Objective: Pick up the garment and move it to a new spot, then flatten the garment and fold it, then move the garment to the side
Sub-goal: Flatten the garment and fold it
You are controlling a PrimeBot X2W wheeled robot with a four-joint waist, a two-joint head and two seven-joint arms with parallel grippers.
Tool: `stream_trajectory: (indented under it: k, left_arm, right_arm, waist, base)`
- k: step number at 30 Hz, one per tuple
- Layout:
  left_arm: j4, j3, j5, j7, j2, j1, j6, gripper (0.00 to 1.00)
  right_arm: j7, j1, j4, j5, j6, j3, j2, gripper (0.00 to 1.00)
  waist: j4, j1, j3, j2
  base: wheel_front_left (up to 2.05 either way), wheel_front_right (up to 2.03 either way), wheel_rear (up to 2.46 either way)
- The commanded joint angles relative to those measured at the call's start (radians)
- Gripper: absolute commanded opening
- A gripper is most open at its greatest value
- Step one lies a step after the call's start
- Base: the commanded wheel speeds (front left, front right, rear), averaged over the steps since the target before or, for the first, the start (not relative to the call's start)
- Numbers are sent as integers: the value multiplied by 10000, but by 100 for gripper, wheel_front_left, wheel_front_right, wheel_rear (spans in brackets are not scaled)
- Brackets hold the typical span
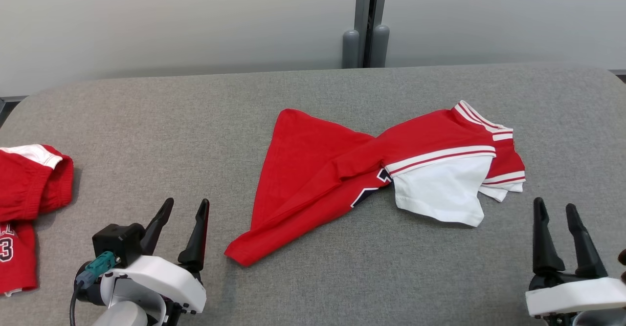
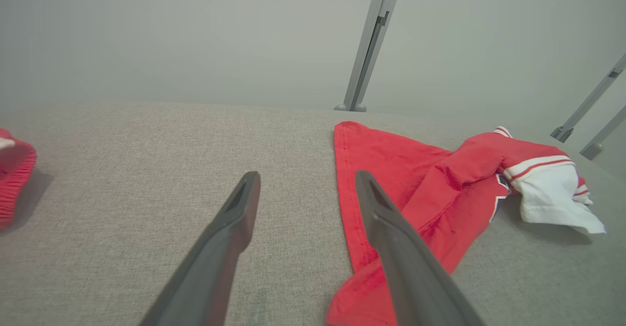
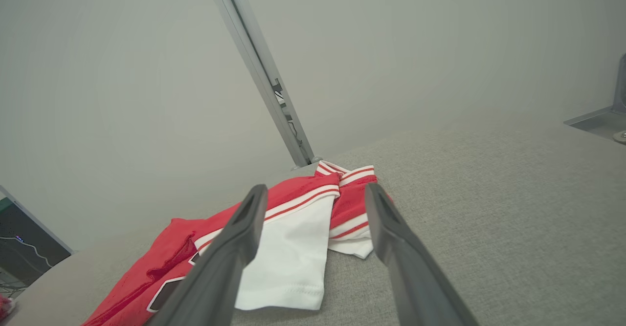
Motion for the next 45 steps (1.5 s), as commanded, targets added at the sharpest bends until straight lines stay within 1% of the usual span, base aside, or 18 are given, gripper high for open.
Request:
stream_trajectory:
  k: [1,8,12,16,24,29,38,45]
  left_arm:
    - [-44,50,-67,-24,17,34,65,100]
    - [-103,74,-25,-31,68,-149,93,100]
    - [-71,8,-29,9,12,-158,82,100]
    - [-5,-32,-56,14,-17,-159,57,100]
    - [11,76,28,-77,-70,-192,179,100]
    - [35,106,105,-148,-147,-133,194,100]
    - [65,186,131,-187,-266,-44,183,100]
    - [-7,545,266,-235,-219,-1,280,100]
  right_arm:
    - [-54,99,-116,-149,25,-25,97,100]
    - [121,-60,-99,-529,25,-70,232,100]
    - [172,-192,-19,-556,25,-173,152,100]
    - [245,-104,-149,-700,25,-224,253,100]
    - [379,27,-404,-1024,25,-305,343,100]
    - [330,30,-632,-1167,25,-166,366,100]
    - [181,-23,-1033,-1322,25,35,234,100]
    - [38,37,-1295,-1669,25,18,118,100]
  waist:
    - [19,0,26,-1]
    - [96,0,70,-1]
    - [138,0,83,-1]
    - [159,0,47,-1]
    - [223,0,-39,-1]
    - [263,0,-129,-1]
    - [331,0,-165,-1]
    - [370,0,-202,-1]
  base:
    - [0,0,0]
    - [0,0,0]
    - [0,0,0]
    - [0,0,0]
    - [0,0,0]
    - [0,0,0]
    - [0,0,0]
    - [0,0,0]
